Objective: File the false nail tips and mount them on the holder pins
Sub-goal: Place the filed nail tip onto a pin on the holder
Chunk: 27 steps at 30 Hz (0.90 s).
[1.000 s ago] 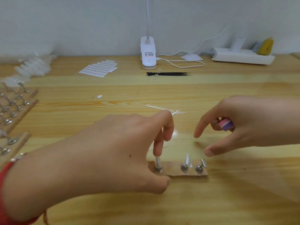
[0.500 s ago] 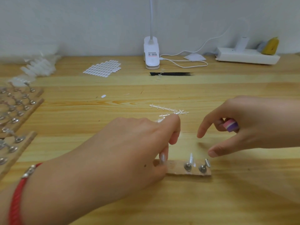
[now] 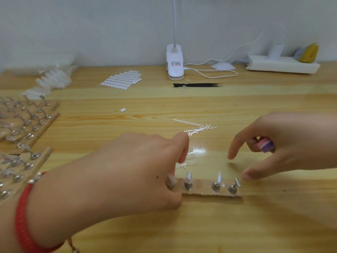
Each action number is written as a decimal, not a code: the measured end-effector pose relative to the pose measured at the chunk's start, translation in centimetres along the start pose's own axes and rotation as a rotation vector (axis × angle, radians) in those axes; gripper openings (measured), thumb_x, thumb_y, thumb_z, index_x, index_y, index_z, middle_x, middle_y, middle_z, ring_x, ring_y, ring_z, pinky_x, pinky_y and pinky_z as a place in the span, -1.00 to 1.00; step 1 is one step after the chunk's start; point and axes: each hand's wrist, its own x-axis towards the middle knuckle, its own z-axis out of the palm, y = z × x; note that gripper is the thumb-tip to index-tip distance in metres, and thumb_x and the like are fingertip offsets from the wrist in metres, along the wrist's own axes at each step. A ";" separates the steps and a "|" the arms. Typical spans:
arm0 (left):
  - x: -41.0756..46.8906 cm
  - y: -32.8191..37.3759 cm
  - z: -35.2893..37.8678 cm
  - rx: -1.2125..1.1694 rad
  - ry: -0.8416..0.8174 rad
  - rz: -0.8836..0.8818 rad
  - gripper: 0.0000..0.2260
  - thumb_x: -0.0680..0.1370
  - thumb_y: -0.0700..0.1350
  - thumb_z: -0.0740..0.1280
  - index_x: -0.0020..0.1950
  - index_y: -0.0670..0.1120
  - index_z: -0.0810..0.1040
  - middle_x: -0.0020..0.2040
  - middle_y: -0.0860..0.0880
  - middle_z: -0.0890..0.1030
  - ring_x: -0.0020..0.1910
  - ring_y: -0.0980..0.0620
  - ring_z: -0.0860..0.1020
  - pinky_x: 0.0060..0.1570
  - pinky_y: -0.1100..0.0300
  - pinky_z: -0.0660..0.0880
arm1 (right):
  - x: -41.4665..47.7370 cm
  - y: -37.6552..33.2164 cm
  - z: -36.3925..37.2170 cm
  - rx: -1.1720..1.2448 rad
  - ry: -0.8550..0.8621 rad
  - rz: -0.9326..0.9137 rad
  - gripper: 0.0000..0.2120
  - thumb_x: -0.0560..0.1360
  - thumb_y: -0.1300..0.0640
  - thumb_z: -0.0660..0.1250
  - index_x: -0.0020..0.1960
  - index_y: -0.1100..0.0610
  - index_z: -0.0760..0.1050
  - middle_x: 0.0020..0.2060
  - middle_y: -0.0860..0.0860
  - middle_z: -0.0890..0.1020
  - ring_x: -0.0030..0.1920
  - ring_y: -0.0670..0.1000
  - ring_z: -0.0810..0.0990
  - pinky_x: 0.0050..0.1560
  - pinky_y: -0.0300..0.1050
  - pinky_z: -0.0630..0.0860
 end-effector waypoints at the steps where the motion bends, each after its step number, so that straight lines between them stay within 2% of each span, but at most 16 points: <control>1: 0.1 0.1 0.3 -0.005 0.000 0.002 -0.67 0.32 0.19 0.25 -0.10 0.22 0.12 -0.20 0.27 0.50 -0.31 0.23 0.45 -0.44 0.28 0.31 | -0.1 -0.1 0.1 -0.009 -0.010 0.001 -0.41 -0.03 -0.60 0.20 -0.01 -0.53 0.41 -0.26 -0.27 0.46 -0.38 -0.23 0.46 -0.36 -0.23 0.33; 5: 0.4 -0.1 0.5 -0.094 -0.007 -0.023 -0.71 0.40 0.08 0.27 -0.07 0.22 0.14 -0.13 0.33 0.50 -0.28 0.24 0.46 -0.36 0.19 0.44 | -0.3 -0.5 0.4 -0.027 -0.060 0.002 -0.42 -0.02 -0.58 0.23 -0.01 -0.51 0.42 -0.24 -0.30 0.46 -0.38 -0.23 0.45 -0.36 -0.21 0.35; 9: 0.6 0.3 0.4 -0.190 -0.054 -0.020 -0.64 0.43 -0.02 0.31 -0.02 0.28 0.14 -0.06 0.43 0.44 -0.29 0.27 0.45 -0.32 0.15 0.51 | -0.3 -0.9 0.7 -0.039 -0.097 -0.007 -0.43 -0.04 -0.55 0.26 -0.05 -0.45 0.45 -0.26 -0.29 0.46 -0.40 -0.24 0.45 -0.39 -0.23 0.35; 13: 0.4 0.4 0.3 -0.196 -0.047 -0.004 -0.61 0.44 -0.04 0.31 -0.03 0.30 0.11 -0.01 0.47 0.37 -0.30 0.46 0.38 -0.39 0.18 0.46 | -0.4 -1.5 1.1 -0.063 -0.108 -0.036 -0.48 0.00 -0.53 0.29 -0.07 -0.43 0.45 -0.23 -0.34 0.46 -0.36 -0.26 0.46 -0.42 -0.26 0.33; 15: 0.3 0.4 0.3 -0.186 -0.037 0.012 -0.62 0.45 -0.04 0.29 -0.03 0.30 0.11 0.00 0.43 0.38 -0.26 0.48 0.37 -0.39 0.18 0.46 | -0.3 -1.7 1.4 -0.077 -0.092 -0.055 -0.51 0.02 -0.51 0.29 -0.08 -0.41 0.45 -0.24 -0.38 0.45 -0.35 -0.29 0.45 -0.43 -0.27 0.30; 19: 0.2 0.3 0.5 -0.175 -0.015 0.025 -0.64 0.46 -0.08 0.27 -0.04 0.24 0.09 -0.05 0.33 0.44 -0.24 0.44 0.36 -0.32 0.09 0.52 | 0.0 -1.8 1.9 -0.076 -0.074 -0.083 -0.55 0.03 -0.48 0.26 -0.10 -0.40 0.47 -0.19 -0.46 0.42 -0.32 -0.32 0.45 -0.42 -0.22 0.37; 22: 0.3 0.3 0.5 -0.171 0.000 0.020 -0.62 0.46 -0.08 0.26 0.00 0.27 0.09 -0.08 0.31 0.47 -0.23 0.34 0.39 -0.29 0.13 0.52 | 0.2 -1.8 2.0 -0.073 -0.080 -0.092 -0.57 0.04 -0.46 0.27 -0.11 -0.42 0.47 -0.17 -0.48 0.40 -0.30 -0.34 0.45 -0.41 -0.23 0.37; 27: 0.3 0.1 0.3 -0.166 -0.044 -0.011 -0.66 0.44 -0.03 0.25 0.00 0.27 0.11 -0.11 0.28 0.51 -0.21 0.25 0.44 -0.23 0.10 0.53 | 0.2 -1.7 1.7 -0.060 -0.088 -0.092 -0.55 0.04 -0.50 0.21 -0.11 -0.45 0.49 -0.16 -0.44 0.41 -0.29 -0.32 0.45 -0.37 -0.16 0.43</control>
